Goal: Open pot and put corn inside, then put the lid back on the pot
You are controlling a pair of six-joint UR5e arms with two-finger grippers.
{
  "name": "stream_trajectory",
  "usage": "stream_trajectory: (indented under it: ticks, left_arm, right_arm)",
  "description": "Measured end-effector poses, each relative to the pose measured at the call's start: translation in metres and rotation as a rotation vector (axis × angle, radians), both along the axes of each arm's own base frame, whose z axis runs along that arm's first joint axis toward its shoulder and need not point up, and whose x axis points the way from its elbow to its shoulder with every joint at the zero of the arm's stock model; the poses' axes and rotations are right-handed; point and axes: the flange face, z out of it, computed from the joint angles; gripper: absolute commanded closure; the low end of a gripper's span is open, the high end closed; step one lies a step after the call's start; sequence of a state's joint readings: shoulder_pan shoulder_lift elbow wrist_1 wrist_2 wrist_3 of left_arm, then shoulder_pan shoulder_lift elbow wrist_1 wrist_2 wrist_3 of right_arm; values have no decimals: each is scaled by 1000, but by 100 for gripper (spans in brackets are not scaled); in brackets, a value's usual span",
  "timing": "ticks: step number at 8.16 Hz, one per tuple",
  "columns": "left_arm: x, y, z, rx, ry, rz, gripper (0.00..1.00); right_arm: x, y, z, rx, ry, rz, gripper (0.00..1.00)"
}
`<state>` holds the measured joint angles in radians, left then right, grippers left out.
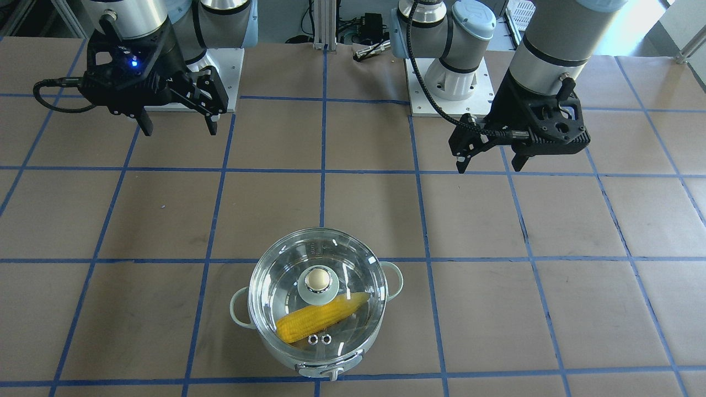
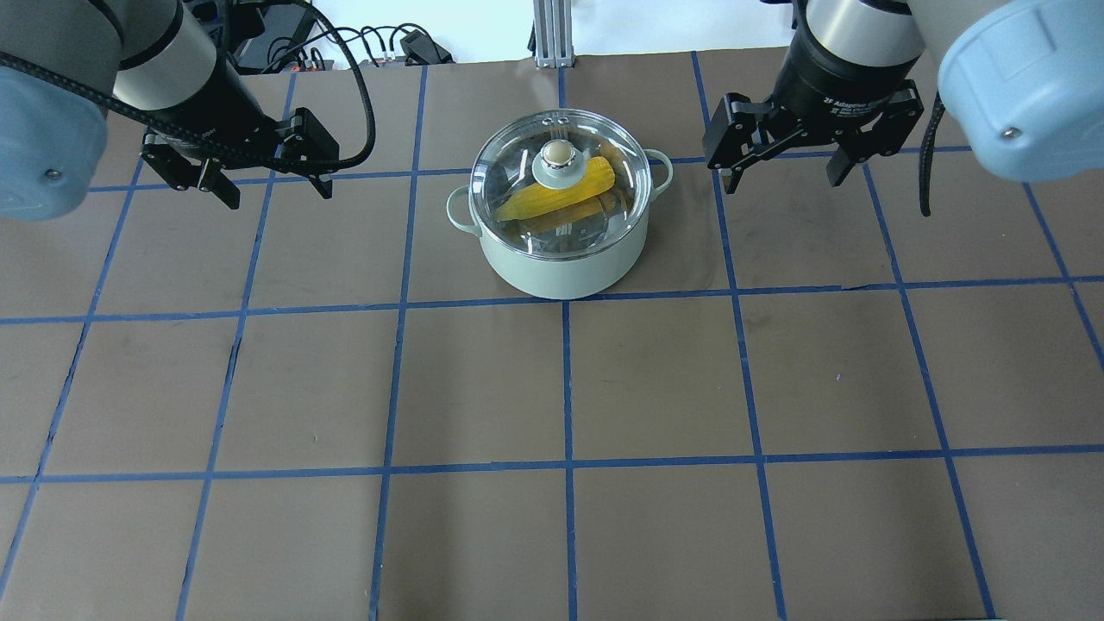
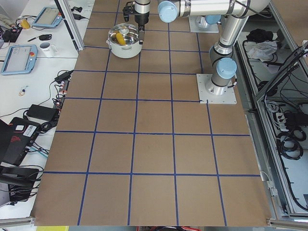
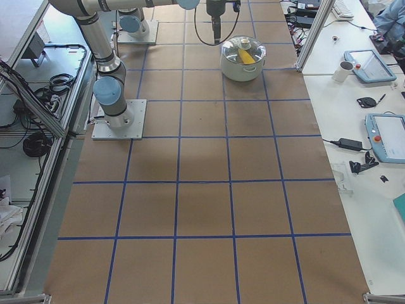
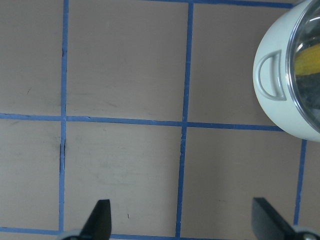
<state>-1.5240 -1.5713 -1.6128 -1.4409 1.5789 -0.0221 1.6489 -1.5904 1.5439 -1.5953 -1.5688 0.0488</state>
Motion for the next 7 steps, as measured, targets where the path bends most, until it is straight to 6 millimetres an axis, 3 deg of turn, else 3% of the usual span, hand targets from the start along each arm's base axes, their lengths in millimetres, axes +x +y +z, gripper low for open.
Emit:
stream_trajectory:
  ticks: [7]
  left_arm:
    - [-3,2,-3,17,-5,3,0]
  right_arm:
    - [-2,-2,0,-10,-2,6,0]
